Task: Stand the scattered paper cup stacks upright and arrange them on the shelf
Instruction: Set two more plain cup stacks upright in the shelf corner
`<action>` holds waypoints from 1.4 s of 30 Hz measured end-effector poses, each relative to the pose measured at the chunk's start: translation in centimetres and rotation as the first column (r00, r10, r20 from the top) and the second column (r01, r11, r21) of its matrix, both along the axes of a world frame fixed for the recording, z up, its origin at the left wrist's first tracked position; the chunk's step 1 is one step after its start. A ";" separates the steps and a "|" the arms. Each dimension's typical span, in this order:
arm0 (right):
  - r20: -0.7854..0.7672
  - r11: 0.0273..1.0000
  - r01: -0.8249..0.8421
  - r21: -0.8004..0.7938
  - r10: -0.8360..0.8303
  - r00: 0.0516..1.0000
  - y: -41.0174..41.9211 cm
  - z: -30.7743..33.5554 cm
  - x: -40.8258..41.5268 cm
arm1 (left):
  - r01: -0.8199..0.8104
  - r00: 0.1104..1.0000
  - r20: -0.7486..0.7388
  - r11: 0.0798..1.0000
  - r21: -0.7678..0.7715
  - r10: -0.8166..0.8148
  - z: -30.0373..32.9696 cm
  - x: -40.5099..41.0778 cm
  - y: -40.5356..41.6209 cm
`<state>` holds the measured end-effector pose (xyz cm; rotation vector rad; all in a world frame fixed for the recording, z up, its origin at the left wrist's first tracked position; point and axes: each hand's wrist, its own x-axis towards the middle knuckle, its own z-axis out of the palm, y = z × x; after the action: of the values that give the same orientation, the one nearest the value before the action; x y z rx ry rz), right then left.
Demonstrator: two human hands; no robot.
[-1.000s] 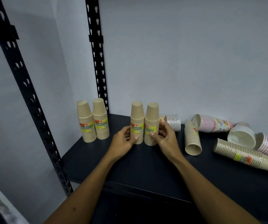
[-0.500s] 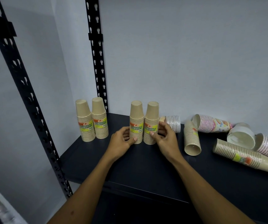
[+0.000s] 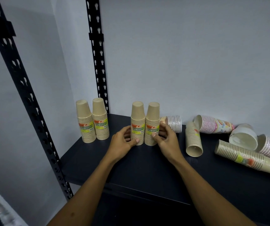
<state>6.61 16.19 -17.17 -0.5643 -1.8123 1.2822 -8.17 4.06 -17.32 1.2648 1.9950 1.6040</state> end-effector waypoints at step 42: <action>0.081 0.950 -0.311 -0.007 0.311 0.947 -9.5 0.9 -8.3 | -0.365 0.925 0.108 0.931 -0.008 0.363 0.4 -3.7 -12.7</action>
<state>-1.69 6.70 -16.27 -0.3376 -2.0311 1.4794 -11.91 -8.61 -16.94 0.8200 2.2508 1.8036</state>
